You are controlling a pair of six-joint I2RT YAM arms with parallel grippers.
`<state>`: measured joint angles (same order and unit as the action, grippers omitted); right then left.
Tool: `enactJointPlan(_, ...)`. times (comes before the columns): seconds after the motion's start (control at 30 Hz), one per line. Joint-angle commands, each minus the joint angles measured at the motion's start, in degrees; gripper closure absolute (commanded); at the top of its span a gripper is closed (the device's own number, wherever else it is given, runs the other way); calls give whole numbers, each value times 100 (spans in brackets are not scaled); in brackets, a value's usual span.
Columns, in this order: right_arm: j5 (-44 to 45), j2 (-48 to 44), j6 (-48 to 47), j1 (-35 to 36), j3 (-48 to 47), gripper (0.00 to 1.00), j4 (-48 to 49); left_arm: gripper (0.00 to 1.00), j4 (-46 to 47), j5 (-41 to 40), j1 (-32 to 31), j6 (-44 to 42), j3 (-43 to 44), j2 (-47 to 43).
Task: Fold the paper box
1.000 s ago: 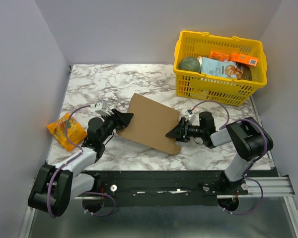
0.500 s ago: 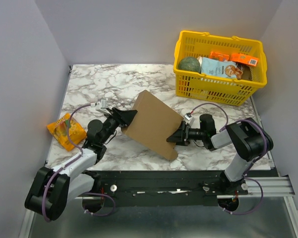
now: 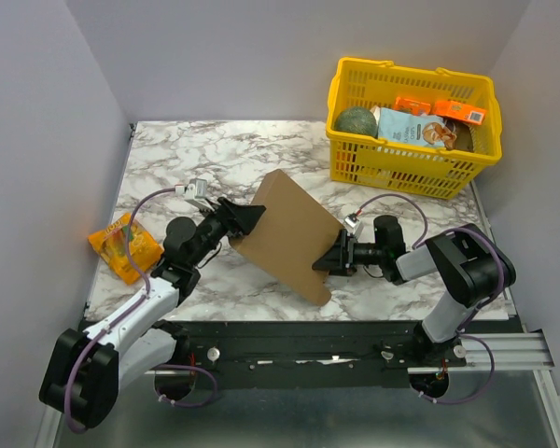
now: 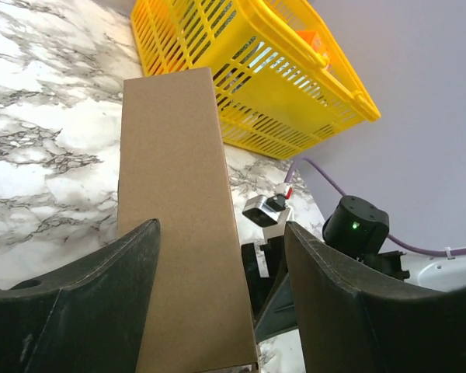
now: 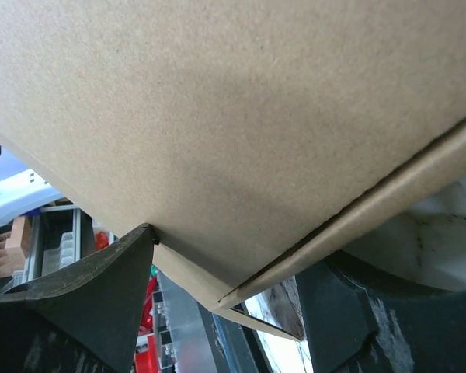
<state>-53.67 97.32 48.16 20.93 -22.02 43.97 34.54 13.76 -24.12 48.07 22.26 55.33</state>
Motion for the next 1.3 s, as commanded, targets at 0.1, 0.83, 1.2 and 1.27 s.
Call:
enactJointPlan(0.1,796,-11,-342,104,-4,24,-309,29,-1283,1156,-602,317,-187,505)
enactJointPlan(0.83,1095,-389,-782,104,-74,23,-960,52,-1872,1402,-858,185,-29,523)
enactJointPlan(1.2,1526,-644,-1169,104,-206,23,-1672,31,-1987,1419,-875,123,6,584)
enactJointPlan(1.27,1544,-635,-1169,104,-206,23,-1689,33,-2013,1533,-893,71,-2,654)
